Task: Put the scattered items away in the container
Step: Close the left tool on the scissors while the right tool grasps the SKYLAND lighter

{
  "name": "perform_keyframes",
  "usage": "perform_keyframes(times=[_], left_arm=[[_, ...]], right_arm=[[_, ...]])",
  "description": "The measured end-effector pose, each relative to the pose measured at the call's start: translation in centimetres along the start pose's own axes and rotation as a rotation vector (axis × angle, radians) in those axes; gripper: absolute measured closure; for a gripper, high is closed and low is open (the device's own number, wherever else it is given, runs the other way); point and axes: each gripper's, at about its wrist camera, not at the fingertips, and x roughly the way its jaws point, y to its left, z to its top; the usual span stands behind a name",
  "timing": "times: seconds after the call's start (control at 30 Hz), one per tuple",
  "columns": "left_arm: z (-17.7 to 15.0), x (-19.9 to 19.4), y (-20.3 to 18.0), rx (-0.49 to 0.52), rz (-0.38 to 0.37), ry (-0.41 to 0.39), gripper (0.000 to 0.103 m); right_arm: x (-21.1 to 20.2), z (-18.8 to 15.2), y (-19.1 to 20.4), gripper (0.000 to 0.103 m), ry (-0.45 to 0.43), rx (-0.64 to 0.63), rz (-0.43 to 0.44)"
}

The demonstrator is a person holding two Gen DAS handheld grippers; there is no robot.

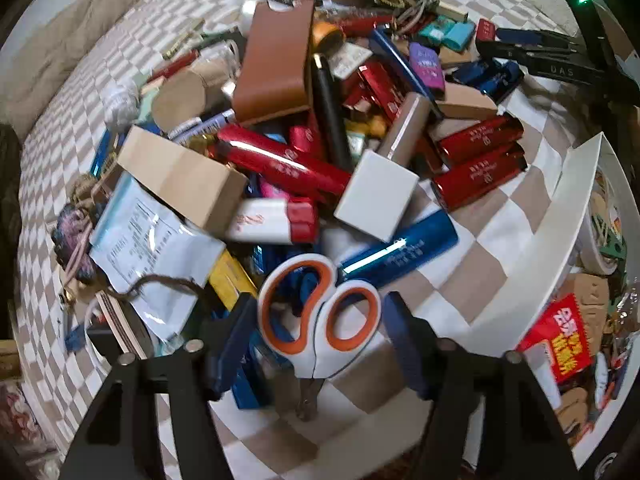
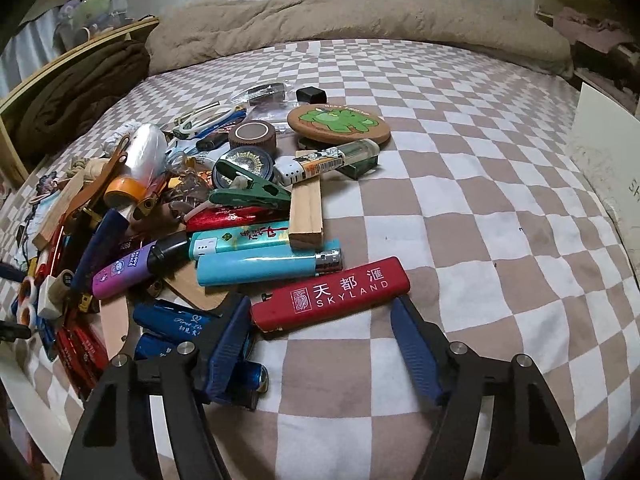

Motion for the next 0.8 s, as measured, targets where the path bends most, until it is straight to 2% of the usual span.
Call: perform_keyframes(times=[0.1,0.13,0.17,0.23,0.27,0.63,0.8], left_arm=[[-0.1,-0.1,0.0,-0.01,0.01,-0.004,0.039],[-0.2,-0.2,0.0,-0.012,0.015,-0.011,0.039],[-0.3,-0.3,0.0,-0.016,0.016,-0.019,0.04],[-0.6,-0.6,0.4,-0.034,0.016,-0.039,0.05],[-0.7,-0.8,0.7,-0.046,0.023,-0.049,0.054],[-2.7,-1.3,3.1,-0.145,0.012,-0.093,0.054],[-2.6,-1.3,3.0,-0.132,0.046,-0.094,0.051]], right_arm=[[-0.2,-0.1,-0.2,0.031,-0.003,0.003,0.003],[-0.2,-0.2,-0.2,0.034,-0.006,0.005,0.002],[-0.3,-0.3,-0.2,0.047,-0.011,0.01,-0.008],[-0.5,-0.4,-0.5,0.058,-0.019,0.033,-0.028],[-0.6,-0.4,-0.8,0.059,-0.023,0.045,-0.023],[-0.8,-0.5,-1.1,0.061,-0.026,0.061,-0.012],[-0.7,-0.5,-1.1,0.061,-0.025,0.071,-0.011]])
